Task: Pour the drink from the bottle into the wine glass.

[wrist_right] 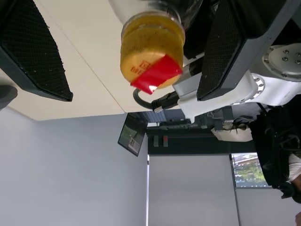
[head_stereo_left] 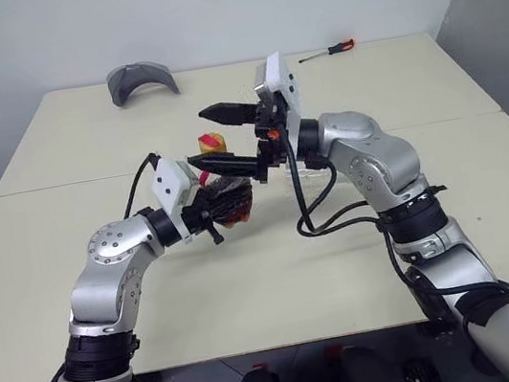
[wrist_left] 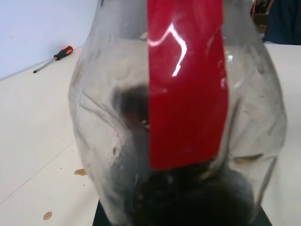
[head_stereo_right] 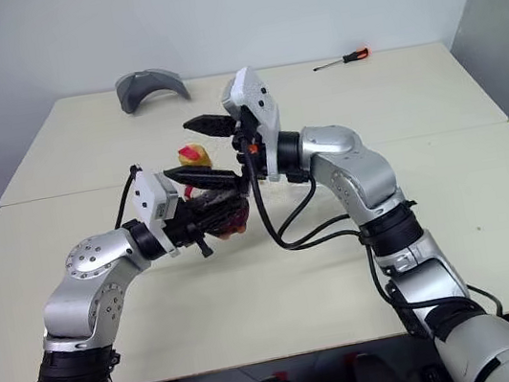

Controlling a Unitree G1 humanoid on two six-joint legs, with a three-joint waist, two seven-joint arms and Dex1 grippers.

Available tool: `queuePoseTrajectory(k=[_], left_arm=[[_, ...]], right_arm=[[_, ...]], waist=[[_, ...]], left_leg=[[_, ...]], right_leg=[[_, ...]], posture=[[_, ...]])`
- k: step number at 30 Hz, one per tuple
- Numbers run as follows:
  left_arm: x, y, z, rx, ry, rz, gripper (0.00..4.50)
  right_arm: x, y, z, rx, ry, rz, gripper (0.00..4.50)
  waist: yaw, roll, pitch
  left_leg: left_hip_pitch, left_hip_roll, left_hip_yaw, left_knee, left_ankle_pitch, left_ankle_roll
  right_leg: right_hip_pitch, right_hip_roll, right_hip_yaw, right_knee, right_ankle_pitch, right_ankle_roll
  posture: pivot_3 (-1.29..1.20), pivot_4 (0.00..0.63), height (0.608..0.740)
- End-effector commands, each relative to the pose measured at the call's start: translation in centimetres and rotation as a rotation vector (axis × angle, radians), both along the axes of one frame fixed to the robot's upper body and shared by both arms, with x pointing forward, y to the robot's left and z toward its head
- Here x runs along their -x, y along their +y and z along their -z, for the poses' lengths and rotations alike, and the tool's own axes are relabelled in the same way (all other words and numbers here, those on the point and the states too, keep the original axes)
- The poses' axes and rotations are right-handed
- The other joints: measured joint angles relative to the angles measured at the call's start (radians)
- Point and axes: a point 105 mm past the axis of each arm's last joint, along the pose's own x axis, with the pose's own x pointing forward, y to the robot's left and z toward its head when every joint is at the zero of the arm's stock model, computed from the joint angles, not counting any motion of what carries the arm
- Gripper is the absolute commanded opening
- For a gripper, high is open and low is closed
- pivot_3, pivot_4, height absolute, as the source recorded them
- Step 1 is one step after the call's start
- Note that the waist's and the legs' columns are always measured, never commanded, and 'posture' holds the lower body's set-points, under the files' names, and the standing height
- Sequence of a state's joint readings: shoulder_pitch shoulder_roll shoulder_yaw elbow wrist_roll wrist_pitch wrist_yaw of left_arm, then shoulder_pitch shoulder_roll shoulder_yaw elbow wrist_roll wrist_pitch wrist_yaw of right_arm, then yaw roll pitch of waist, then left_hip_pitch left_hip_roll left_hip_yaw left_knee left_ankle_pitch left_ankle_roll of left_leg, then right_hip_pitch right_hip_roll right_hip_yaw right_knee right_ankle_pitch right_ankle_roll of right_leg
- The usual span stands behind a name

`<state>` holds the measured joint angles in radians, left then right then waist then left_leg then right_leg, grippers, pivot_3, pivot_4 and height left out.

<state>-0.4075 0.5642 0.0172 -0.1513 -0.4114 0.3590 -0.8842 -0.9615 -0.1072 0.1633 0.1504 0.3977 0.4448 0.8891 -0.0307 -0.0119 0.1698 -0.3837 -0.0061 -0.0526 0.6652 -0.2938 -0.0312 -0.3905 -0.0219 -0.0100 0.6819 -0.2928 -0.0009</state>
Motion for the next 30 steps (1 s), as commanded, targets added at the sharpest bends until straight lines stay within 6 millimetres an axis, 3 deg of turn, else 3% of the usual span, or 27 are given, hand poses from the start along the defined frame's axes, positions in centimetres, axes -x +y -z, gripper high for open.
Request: queuePoseTrajectory(k=[1,8,30], left_arm=[[0.5,-0.5,-1.6,-0.004,-0.084,0.025,0.76],[0.5,-0.3,-1.6,-0.009,-0.084,0.021,0.76],[0.3,-0.5,-1.5,0.001,-0.085,0.011,0.76]], right_arm=[[0.3,0.2,-1.7,-0.036,-0.064,-0.001,4.50],[0.3,0.1,-2.5,-0.075,-0.056,-0.005,4.50],[-1.0,-2.6,-1.1,-0.019,-0.034,0.084,4.50]], waist=[[0.000,0.000,0.000],[0.000,0.000,0.000],[0.000,0.000,0.000]], left_leg=[[0.000,0.000,0.000,0.000,0.000,0.000],[0.000,0.000,0.000,0.000,0.000,0.000],[0.000,0.000,0.000,0.000,0.000,0.001]], right_leg=[[0.000,0.000,0.000,0.000,0.000,0.000],[0.000,0.000,0.000,0.000,0.000,0.000],[0.000,0.000,0.000,0.000,0.000,0.000]], posture=[[0.00,0.150,0.740],[0.00,0.150,0.740],[0.00,0.150,0.740]])
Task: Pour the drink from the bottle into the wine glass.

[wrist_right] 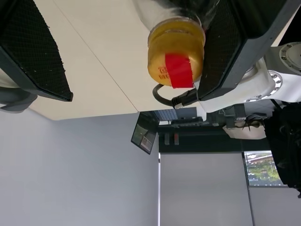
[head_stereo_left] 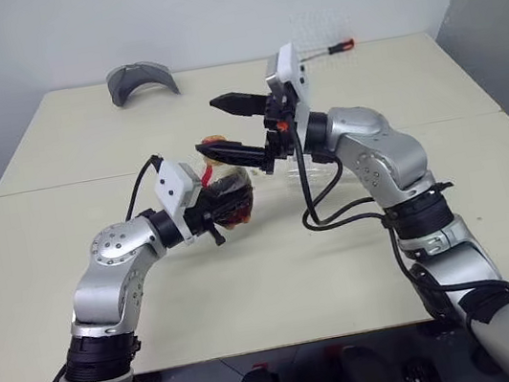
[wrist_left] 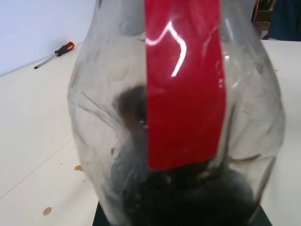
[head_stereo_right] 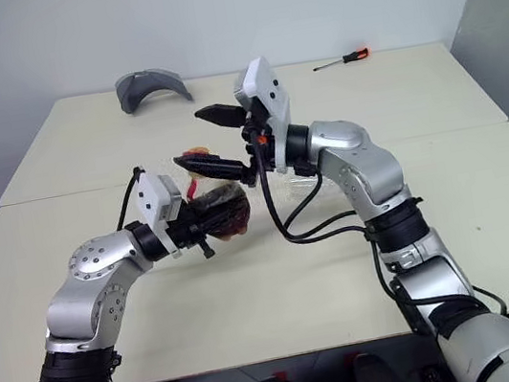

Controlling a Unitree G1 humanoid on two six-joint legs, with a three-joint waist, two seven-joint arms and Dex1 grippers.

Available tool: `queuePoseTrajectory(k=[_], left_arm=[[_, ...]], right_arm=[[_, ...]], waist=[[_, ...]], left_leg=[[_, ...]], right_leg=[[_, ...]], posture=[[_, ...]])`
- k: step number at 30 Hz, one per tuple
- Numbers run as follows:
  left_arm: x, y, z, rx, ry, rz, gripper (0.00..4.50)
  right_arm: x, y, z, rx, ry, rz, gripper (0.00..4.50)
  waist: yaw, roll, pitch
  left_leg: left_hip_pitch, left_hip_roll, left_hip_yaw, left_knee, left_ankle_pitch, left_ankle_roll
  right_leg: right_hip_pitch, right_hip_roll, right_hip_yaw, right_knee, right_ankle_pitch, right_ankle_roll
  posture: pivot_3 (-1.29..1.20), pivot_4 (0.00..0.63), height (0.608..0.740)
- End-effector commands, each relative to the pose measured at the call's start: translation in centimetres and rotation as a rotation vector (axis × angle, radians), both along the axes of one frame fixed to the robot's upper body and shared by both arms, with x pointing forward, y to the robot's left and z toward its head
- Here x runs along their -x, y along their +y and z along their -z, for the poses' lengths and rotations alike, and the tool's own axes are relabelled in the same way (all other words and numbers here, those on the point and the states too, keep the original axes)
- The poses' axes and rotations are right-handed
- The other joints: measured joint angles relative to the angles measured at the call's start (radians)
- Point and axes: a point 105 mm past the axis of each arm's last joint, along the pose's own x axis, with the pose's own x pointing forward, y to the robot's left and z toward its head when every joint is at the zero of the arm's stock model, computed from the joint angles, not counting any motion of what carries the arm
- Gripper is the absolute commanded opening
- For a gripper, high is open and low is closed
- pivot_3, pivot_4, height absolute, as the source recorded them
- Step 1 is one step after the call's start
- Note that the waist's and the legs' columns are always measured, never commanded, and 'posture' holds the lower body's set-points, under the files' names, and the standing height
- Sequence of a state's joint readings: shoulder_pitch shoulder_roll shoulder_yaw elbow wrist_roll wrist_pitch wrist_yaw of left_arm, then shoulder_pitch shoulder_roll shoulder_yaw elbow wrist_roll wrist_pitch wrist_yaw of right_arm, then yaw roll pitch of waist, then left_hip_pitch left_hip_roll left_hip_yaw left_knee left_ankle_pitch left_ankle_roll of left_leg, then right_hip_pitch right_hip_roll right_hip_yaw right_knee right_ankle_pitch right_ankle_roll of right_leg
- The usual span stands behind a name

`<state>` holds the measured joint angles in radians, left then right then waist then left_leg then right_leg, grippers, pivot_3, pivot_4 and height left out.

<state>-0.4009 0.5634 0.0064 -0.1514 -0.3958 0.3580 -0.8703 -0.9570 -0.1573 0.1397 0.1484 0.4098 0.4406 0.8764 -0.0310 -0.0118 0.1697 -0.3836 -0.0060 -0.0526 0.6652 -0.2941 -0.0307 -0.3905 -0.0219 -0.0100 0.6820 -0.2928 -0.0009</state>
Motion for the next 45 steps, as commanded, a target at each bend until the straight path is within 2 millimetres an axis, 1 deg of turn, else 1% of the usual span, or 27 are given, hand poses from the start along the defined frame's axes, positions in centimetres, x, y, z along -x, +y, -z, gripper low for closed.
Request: queuePoseTrajectory(k=[1,12,18,24,28,29,31,33,37,41,45], left_arm=[[0.4,-0.5,-1.9,0.015,-0.091,0.025,0.76],[0.3,-0.4,-1.9,0.017,-0.092,0.021,0.76],[0.3,-0.4,-1.8,0.019,-0.090,0.024,0.76],[0.2,-0.5,-1.8,0.019,-0.093,0.028,0.76],[0.1,-0.5,-1.8,0.019,-0.096,0.027,0.76],[0.1,-0.5,-1.8,0.019,-0.096,0.027,0.76],[0.2,-0.5,-1.8,0.017,-0.097,0.028,0.76],[0.2,-0.4,-1.8,0.015,-0.099,0.028,0.76],[0.2,-0.4,-1.8,0.017,-0.102,0.022,0.76],[0.3,-0.5,-1.8,0.017,-0.100,0.026,0.76],[0.4,-0.6,-1.9,0.018,-0.099,0.030,0.76]], right_arm=[[-0.2,-1.1,-0.8,-0.012,-0.028,0.031,4.50],[-0.9,-3.0,-0.2,0.029,-0.036,0.072,4.50],[-1.4,-4.6,0.4,0.063,-0.029,0.104,4.50],[-1.4,-5.1,0.9,0.079,-0.012,0.099,4.50],[0.1,-4.9,1.8,0.096,0.054,-0.020,4.50],[0.6,-4.7,1.7,0.088,0.066,-0.051,4.50],[2.0,-3.8,1.0,0.055,0.095,-0.134,4.50],[2.5,-3.4,0.6,0.038,0.111,-0.162,4.50],[2.2,-2.6,-0.5,0.008,0.101,-0.140,4.50],[2.3,-1.4,-1.5,-0.014,0.080,-0.150,4.50],[2.5,-0.5,-1.9,-0.022,0.067,-0.165,4.50]], waist=[[0.000,0.000,0.000],[0.001,0.000,0.000],[0.001,0.000,0.000],[0.001,0.000,0.000],[0.002,0.000,0.000],[0.002,0.000,0.000],[0.000,0.000,0.000],[-0.002,0.000,0.000],[0.002,0.000,0.000],[0.002,0.000,0.000],[0.002,0.000,0.000]], left_leg=[[0.000,0.000,0.000,0.000,0.000,0.000],[0.000,0.000,0.000,0.000,0.000,0.000],[0.000,0.000,0.000,0.000,0.000,0.000],[0.000,0.000,0.000,0.000,0.000,0.000],[0.000,0.000,0.000,0.000,0.000,0.000],[0.000,0.000,0.000,0.000,0.000,0.000],[0.000,0.000,0.000,0.000,0.000,0.000],[0.000,0.000,0.000,0.000,0.000,0.000],[0.000,0.000,0.000,0.000,0.000,0.000],[0.000,0.000,0.000,0.000,0.000,0.000],[0.000,0.000,0.000,0.000,0.000,0.000]], right_leg=[[0.000,0.000,0.000,0.000,0.000,0.000],[0.000,0.000,0.000,0.000,0.000,0.000],[0.000,0.000,0.000,0.000,0.000,0.000],[0.000,0.000,0.000,0.000,0.000,0.000],[0.000,0.000,0.000,0.000,0.000,0.000],[0.000,0.000,0.000,0.000,0.000,0.000],[0.000,0.000,0.000,0.000,0.000,0.000],[0.000,0.000,0.000,0.000,0.000,0.000],[0.000,0.000,0.000,0.000,0.000,0.000],[0.000,0.000,0.000,0.000,0.000,0.000],[0.000,0.000,0.000,0.000,0.000,0.000]], posture=[[0.00,0.150,0.740],[0.00,0.150,0.740],[0.00,0.150,0.740],[0.00,0.150,0.740],[0.00,0.150,0.740],[0.00,0.150,0.740],[0.00,0.150,0.740],[0.00,0.150,0.740],[0.00,0.150,0.740],[0.00,0.150,0.740],[0.00,0.150,0.740]])
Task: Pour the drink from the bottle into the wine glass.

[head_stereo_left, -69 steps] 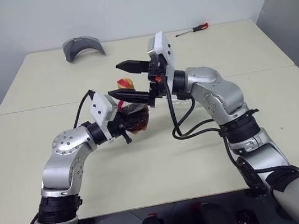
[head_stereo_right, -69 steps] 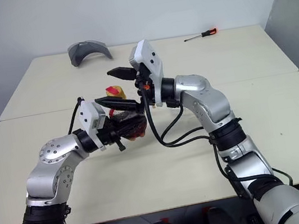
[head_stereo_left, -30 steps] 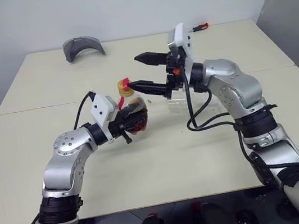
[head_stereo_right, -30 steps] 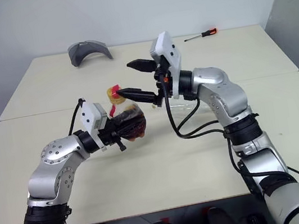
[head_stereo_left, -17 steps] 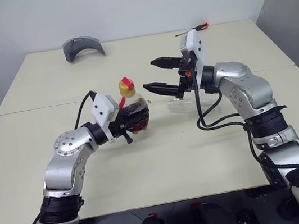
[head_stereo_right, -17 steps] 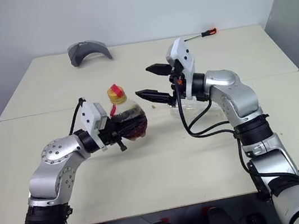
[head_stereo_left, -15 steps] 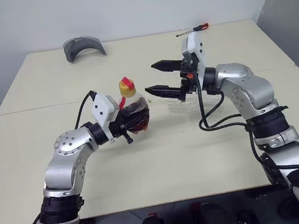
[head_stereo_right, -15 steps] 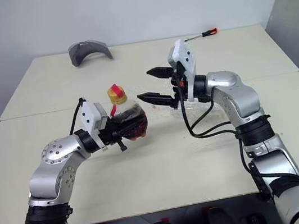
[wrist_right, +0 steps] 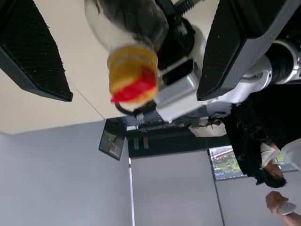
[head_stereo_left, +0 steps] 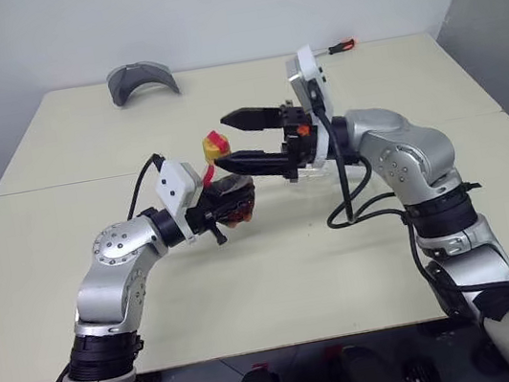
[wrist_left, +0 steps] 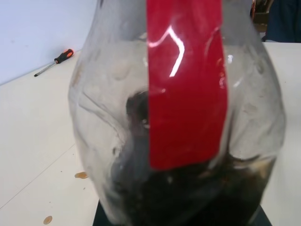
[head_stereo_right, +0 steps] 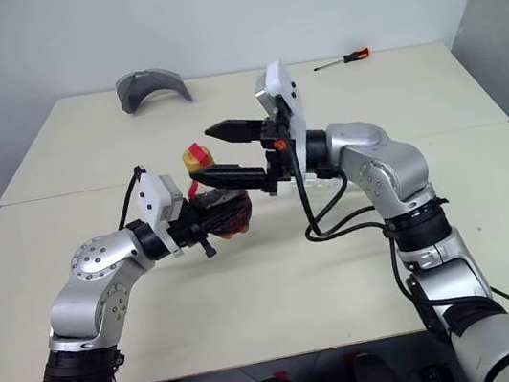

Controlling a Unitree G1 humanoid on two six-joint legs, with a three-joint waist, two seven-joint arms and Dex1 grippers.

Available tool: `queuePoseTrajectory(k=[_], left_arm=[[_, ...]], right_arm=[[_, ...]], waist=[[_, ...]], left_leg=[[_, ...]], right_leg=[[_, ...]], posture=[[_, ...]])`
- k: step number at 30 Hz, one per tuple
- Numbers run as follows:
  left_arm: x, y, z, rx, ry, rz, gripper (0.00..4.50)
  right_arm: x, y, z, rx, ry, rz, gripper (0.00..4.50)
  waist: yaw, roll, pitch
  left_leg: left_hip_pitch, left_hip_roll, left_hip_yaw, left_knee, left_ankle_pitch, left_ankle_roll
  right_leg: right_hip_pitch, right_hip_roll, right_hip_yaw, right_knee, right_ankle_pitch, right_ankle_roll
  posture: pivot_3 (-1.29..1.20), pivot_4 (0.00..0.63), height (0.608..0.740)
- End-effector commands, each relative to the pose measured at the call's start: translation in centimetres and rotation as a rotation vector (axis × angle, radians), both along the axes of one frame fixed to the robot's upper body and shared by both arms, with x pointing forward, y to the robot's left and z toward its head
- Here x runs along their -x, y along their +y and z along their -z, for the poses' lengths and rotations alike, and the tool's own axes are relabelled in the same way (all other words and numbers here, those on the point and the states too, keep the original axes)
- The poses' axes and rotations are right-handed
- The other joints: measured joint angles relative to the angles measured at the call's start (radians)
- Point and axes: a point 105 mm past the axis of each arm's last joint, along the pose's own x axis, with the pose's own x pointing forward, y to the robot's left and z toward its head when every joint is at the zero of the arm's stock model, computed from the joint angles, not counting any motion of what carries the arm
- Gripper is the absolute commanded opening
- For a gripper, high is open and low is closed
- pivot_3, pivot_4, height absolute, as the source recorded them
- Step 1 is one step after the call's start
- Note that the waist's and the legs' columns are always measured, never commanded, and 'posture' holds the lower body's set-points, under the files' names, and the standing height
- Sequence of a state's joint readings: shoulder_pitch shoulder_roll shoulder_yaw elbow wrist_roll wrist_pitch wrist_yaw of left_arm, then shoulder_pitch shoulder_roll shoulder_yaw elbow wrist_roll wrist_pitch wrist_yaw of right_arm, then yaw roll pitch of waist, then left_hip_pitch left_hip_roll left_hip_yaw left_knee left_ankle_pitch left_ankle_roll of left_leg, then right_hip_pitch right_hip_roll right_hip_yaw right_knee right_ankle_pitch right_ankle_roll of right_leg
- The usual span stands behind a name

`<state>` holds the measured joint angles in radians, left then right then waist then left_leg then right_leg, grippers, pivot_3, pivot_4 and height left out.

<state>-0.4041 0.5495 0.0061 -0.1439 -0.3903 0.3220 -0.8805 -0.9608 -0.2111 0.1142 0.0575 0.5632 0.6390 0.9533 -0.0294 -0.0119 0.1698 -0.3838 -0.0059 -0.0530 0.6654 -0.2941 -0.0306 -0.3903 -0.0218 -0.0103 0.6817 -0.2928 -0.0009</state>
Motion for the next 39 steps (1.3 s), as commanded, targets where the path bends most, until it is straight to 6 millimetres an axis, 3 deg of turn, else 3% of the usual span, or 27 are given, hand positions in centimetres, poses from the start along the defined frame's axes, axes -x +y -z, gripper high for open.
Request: queuePoseTrajectory(k=[1,21,25,32,39], left_arm=[[0.3,-0.3,-1.6,0.008,-0.069,0.014,0.76],[0.3,-0.4,-1.4,-0.007,-0.046,0.012,0.76],[0.3,-0.4,-1.4,-0.007,-0.045,0.013,0.76],[0.2,-0.5,-1.5,-0.007,-0.052,0.011,0.76],[0.2,-0.6,-1.6,-0.005,-0.053,0.013,0.76]], right_arm=[[0.3,0.3,-1.3,-0.037,-0.045,-0.008,4.50],[-0.1,1.5,-1.1,-0.039,-0.055,-0.036,4.50],[0.0,1.6,-0.8,-0.022,-0.068,-0.045,3.69],[0.4,1.6,-0.4,0.004,-0.090,-0.073,1.20],[0.3,1.5,-0.3,0.012,-0.104,-0.068,1.19]], waist=[[0.000,0.000,0.000],[0.000,0.000,0.000],[0.000,0.000,0.000],[0.000,0.000,0.000],[0.000,0.000,0.000]], left_leg=[[0.000,0.000,0.000,0.000,0.000,0.000],[0.000,0.000,0.000,0.000,0.000,0.000],[0.000,0.000,0.000,0.000,0.000,0.000],[0.000,0.000,0.000,0.000,0.000,0.000],[0.000,0.000,0.000,0.000,0.000,0.000]], right_leg=[[0.000,0.000,0.000,0.000,0.000,0.000],[0.000,0.000,0.000,0.000,0.000,0.000],[0.000,0.000,0.000,0.000,0.000,0.000],[0.000,0.000,0.000,0.000,0.000,0.000],[0.000,0.000,0.000,0.000,0.000,0.000]], posture=[[0.00,0.150,0.740],[0.00,0.150,0.740],[0.00,0.150,0.740],[0.00,0.150,0.740],[0.00,0.150,0.740]])
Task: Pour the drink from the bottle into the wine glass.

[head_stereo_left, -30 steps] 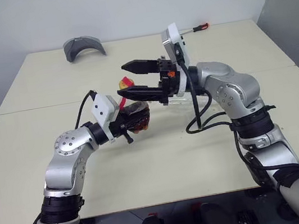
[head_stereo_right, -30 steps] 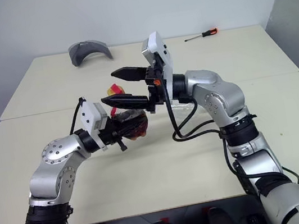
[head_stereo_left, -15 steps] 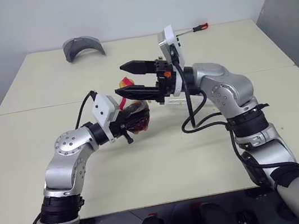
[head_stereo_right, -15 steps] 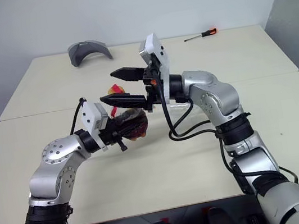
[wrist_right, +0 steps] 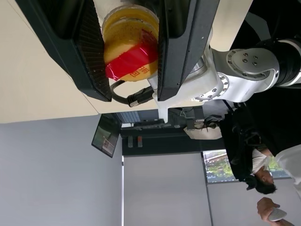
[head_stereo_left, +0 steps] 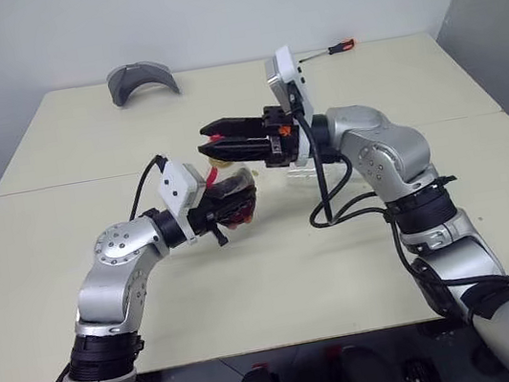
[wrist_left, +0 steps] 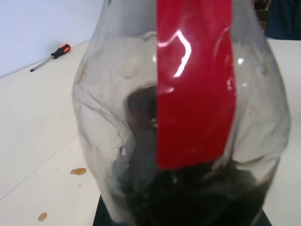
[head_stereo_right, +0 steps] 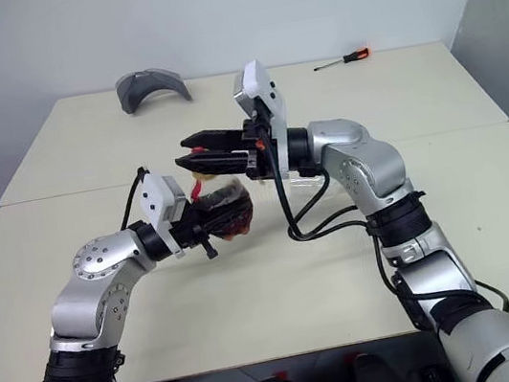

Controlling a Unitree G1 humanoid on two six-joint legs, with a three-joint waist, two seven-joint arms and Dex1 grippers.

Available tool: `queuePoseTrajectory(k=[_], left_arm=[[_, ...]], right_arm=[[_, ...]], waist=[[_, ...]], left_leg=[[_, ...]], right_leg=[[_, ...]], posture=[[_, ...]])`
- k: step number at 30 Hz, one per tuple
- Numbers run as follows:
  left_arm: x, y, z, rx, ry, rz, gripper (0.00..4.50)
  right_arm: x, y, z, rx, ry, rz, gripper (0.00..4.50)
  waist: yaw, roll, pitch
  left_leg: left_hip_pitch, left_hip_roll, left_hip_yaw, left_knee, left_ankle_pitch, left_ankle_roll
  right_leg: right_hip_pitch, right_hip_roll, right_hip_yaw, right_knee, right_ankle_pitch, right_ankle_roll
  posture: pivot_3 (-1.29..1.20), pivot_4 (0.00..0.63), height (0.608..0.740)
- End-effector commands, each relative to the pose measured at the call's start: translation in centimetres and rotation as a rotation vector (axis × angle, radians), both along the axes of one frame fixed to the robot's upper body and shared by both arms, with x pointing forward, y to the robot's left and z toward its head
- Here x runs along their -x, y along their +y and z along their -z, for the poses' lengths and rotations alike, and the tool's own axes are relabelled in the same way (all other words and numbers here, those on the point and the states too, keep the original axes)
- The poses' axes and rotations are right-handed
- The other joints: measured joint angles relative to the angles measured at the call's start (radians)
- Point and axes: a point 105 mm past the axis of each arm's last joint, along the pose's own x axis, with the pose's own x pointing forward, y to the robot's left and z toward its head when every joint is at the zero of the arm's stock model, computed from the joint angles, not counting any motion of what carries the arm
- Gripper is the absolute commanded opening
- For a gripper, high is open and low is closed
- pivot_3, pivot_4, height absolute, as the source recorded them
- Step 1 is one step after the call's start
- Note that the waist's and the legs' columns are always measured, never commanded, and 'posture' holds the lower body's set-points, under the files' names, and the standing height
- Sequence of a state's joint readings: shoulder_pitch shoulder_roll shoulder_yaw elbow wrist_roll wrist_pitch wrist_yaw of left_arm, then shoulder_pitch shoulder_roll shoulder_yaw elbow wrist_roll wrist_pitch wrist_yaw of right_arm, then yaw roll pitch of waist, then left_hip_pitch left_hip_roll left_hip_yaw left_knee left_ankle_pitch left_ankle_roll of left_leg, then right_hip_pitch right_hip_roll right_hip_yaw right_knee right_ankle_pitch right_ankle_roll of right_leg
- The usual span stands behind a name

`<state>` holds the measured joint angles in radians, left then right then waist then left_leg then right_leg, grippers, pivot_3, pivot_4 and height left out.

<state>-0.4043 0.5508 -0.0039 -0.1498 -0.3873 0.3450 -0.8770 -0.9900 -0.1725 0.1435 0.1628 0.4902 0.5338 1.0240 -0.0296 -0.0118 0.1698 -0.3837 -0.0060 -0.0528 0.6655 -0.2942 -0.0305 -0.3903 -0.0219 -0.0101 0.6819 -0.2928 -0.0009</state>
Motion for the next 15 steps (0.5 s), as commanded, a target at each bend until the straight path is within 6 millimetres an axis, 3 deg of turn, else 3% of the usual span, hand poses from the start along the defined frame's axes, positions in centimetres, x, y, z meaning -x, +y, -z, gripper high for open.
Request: queuePoseTrajectory(k=[1,7,10,15], left_arm=[[0.2,-0.4,-1.9,0.006,-0.074,0.012,0.76],[0.6,-0.6,-1.8,0.013,-0.066,0.027,0.76],[2.5,-1.2,-0.8,0.008,-0.028,0.091,0.76],[6.0,-2.2,0.8,-0.002,-0.004,0.165,0.76]], right_arm=[[0.7,0.3,-1.0,-0.010,-0.060,-0.032,1.19],[0.2,-0.2,-2.7,-0.044,-0.045,-0.044,1.19],[0.9,-1.1,-4.1,-0.050,-0.052,-0.132,1.19],[2.4,-2.1,-4.3,0.001,-0.060,-0.264,1.19]], waist=[[0.000,0.000,0.000],[0.000,0.000,0.000],[-0.001,0.000,0.000],[-0.001,0.000,0.000]], left_leg=[[0.000,0.000,0.000,0.000,0.000,0.000],[0.000,0.000,0.000,0.000,0.000,0.000],[0.000,0.000,0.000,0.000,0.000,0.000],[0.000,0.000,0.000,-0.001,0.000,0.000]], right_leg=[[0.000,0.000,0.000,0.000,0.000,0.000],[0.000,0.000,0.000,0.000,0.000,0.000],[0.000,0.000,0.000,0.000,0.000,0.000],[0.000,0.000,0.001,-0.002,0.000,0.000]], posture=[[0.00,0.150,0.740],[0.00,0.150,0.740],[0.00,0.150,0.740],[0.00,0.150,0.740]])
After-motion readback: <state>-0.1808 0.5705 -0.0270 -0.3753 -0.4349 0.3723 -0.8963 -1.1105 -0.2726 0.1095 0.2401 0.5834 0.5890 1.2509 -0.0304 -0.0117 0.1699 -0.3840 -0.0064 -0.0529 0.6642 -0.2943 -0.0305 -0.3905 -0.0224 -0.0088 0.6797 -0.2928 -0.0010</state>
